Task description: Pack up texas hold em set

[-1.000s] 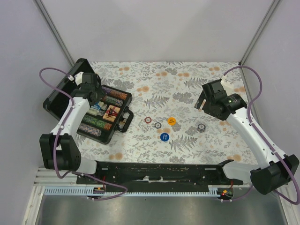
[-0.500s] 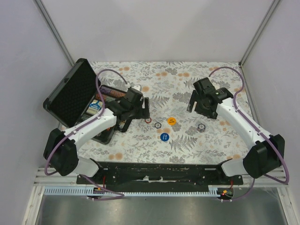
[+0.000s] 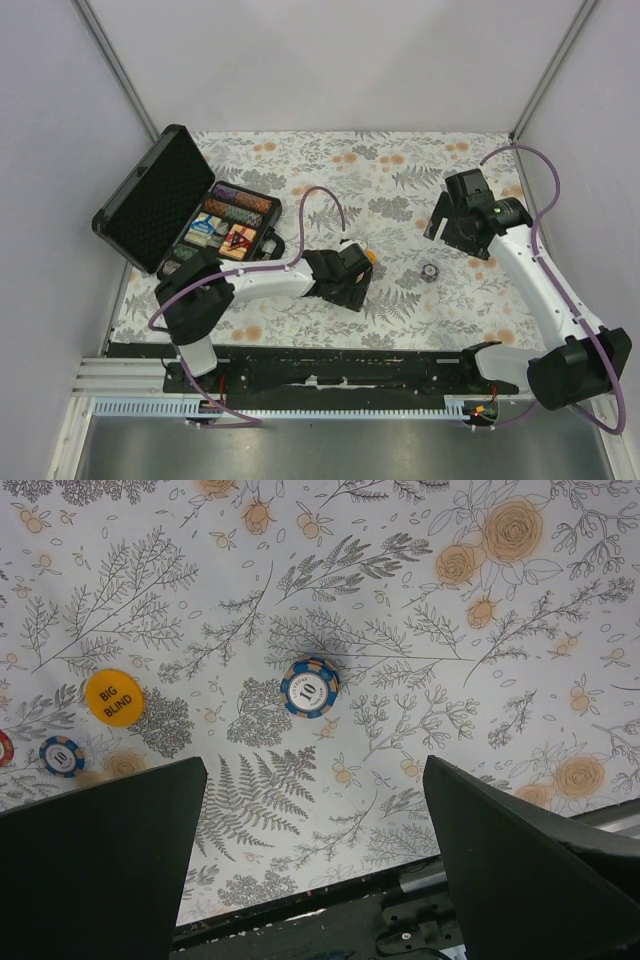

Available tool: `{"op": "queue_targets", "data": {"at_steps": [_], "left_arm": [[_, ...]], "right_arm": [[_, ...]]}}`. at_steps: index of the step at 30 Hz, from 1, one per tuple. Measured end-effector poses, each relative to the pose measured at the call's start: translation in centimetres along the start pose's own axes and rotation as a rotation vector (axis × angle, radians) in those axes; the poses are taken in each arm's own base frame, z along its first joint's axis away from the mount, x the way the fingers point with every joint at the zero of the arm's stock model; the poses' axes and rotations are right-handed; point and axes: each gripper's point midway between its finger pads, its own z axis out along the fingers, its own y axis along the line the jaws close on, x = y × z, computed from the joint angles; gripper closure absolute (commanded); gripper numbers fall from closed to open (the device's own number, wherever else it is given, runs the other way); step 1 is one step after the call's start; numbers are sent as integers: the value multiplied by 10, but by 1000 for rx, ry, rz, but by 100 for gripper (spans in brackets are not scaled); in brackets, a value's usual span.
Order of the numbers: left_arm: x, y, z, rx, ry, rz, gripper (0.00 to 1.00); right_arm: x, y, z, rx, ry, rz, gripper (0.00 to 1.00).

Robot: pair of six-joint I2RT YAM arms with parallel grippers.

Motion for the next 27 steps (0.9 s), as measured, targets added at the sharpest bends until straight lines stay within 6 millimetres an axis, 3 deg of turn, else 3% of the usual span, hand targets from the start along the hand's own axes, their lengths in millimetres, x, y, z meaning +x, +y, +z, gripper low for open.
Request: {"op": "queue_targets", "data": {"at_steps": [8, 19, 25, 27], "left_arm": [[-13, -6, 23, -62, -16, 19, 12], [-22, -6, 30, -96, -38, 22, 31], [-23, -7, 31, -97, -32, 30, 34], [-24, -8, 31, -96, -32, 31, 29]], "right_arm": [[8, -7, -7, -6, 3, 33, 2], [13, -11, -9, -10, 1, 45, 2], [12, -10, -10, -18, -6, 49, 2], [12, -10, -10, -21, -8, 50, 2]]}}
